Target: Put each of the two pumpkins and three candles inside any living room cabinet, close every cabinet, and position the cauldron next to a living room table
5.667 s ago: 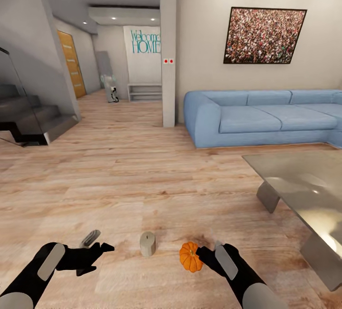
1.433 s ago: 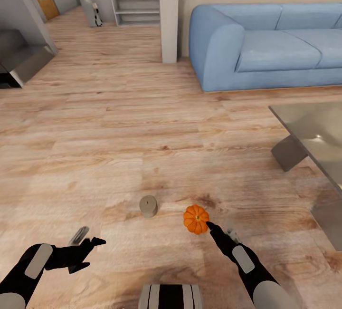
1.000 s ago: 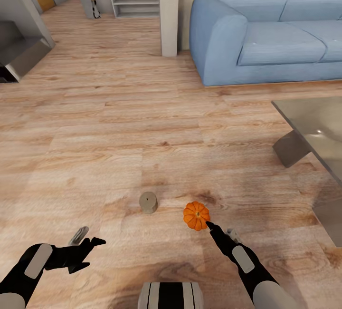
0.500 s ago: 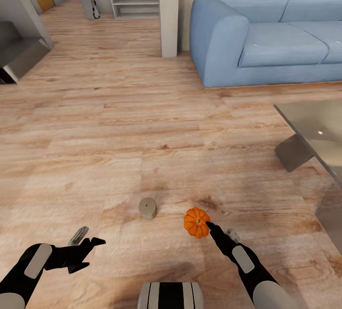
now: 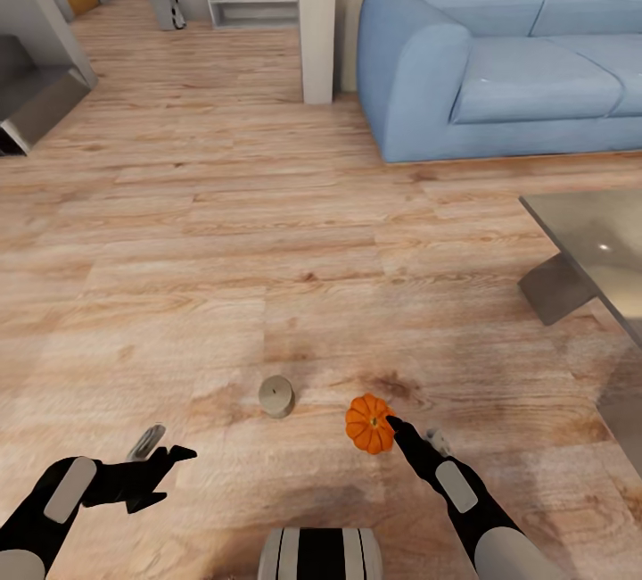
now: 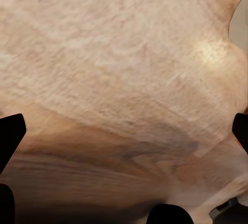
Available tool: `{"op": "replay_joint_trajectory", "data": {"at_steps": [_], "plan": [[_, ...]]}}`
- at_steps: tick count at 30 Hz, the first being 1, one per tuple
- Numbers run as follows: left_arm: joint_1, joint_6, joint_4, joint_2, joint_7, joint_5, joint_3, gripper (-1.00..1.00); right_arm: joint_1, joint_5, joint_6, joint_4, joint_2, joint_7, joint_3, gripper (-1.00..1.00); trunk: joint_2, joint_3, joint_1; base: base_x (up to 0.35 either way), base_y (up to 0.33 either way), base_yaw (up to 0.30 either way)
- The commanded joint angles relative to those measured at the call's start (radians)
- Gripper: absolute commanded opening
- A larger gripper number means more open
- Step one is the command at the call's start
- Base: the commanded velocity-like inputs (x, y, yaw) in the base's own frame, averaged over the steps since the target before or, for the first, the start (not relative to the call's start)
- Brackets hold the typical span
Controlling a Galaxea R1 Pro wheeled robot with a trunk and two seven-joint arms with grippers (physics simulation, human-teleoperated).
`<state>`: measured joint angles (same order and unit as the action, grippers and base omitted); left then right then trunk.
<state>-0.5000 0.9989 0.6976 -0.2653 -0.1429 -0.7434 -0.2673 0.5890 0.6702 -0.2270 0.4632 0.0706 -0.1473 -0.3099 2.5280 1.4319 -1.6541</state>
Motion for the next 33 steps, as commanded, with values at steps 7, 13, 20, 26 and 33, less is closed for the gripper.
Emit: {"op": "replay_joint_trajectory", "data": {"at_steps": [7,13,20,26,33], "plan": [[0.000,0.000,0.000,-0.002,0.000,-0.001,-0.001,1.00,0.000,0.000,0.000,0.000,0.000,0.000,0.001,1.00,0.001,0.019,-0.002,0.000,0.000,0.000],[0.000,0.003,0.000,-0.007,-0.001,-0.001,-0.029,1.00,0.000,0.000,0.000,0.000,0.000,0.000,0.002,1.00,0.002,0.031,-0.004,0.000,0.000,0.000],[0.000,0.004,0.000,-0.008,-0.001,-0.001,-0.047,1.00,0.000,-0.002,0.000,0.000,0.000,-0.001,0.004,1.00,0.002,0.039,-0.004,0.000,0.000,0.000],[0.000,0.005,0.000,-0.008,-0.001,-0.001,-0.047,1.00,0.000,-0.004,0.000,0.000,0.000,-0.001,0.005,1.00,0.002,0.039,-0.004,0.081,0.044,0.000],[0.000,0.004,0.000,-0.008,0.000,-0.001,-0.047,1.00,0.000,-0.002,-0.001,0.000,0.000,0.000,0.005,1.00,0.002,0.039,-0.004,0.053,0.026,0.000]]}}
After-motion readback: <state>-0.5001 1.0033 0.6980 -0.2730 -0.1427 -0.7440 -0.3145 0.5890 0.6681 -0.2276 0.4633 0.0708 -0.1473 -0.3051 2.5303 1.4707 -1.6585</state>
